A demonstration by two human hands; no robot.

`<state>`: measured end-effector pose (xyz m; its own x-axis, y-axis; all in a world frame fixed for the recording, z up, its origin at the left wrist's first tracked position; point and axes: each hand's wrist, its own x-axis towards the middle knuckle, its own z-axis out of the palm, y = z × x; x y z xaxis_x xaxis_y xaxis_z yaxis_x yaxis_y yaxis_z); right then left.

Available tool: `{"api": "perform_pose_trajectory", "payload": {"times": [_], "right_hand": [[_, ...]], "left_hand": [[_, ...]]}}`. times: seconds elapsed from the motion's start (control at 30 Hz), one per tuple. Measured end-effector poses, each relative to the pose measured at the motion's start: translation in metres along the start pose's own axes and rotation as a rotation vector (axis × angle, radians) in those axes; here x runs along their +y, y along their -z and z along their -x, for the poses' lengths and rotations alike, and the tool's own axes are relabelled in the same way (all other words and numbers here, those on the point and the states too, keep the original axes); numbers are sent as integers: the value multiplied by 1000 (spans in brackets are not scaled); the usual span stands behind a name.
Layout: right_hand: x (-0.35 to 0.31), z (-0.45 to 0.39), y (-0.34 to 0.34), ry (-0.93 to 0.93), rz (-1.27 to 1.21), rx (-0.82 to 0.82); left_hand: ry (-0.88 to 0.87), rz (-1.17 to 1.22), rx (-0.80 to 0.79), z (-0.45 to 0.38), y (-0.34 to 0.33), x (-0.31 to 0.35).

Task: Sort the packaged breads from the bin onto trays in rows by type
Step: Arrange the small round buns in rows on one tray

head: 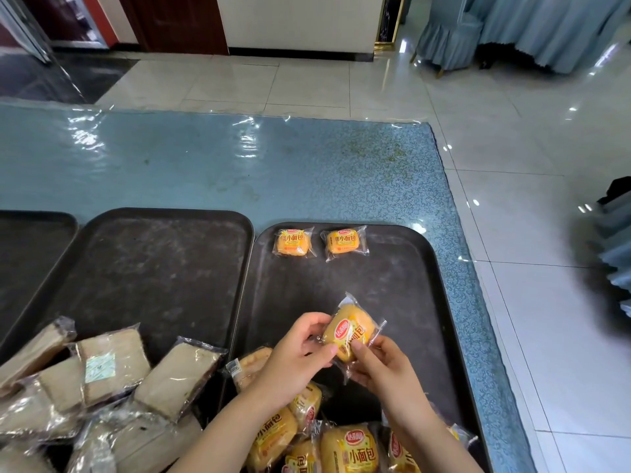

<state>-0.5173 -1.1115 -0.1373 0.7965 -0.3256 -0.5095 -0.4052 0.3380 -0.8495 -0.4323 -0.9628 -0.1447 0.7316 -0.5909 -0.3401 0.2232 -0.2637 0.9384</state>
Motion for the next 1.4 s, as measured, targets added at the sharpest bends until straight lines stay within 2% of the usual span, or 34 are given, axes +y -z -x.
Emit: {"api": "perform_pose_trajectory", "payload": {"times": [0.07, 0.17, 0.27, 0.33, 0.4, 0.5, 0.67, 0.73, 0.87, 0.97, 1.17, 1.4], "right_hand": [[5, -4, 3, 42, 95, 39], [6, -3, 15, 300, 454, 148], [4, -3, 30, 658, 882, -1], [6, -7, 31, 768, 1130, -104], [10, -14, 29, 801, 1287, -109], [11, -27, 26, 801, 1309, -51], [5, -63, 41, 795, 1210, 1], [-1, -87, 59, 780, 1196, 56], [-27, -142, 96, 723, 1240, 211], [-51, -175, 109, 643, 1298, 287], [-66, -212, 113, 512, 1477, 182], [-63, -216, 117, 580, 1456, 94]], "left_hand": [[0, -31, 30, 1, 2, -3], [14, -111, 58, -2, 8, -4], [30, -119, 85, -10, 13, -1], [55, -101, 89, -18, 15, 1], [84, -49, 94, -25, 15, 2], [120, 11, 106, -36, 14, 4], [112, -144, 89, -54, 13, 6], [79, -312, 101, -59, 15, 3], [-52, -902, 125, -64, 23, -14], [-2, -1061, 86, -66, 26, -25], [2, -1165, 17, -66, 30, -36], [-17, -1210, -11, -63, 33, -37]]}}
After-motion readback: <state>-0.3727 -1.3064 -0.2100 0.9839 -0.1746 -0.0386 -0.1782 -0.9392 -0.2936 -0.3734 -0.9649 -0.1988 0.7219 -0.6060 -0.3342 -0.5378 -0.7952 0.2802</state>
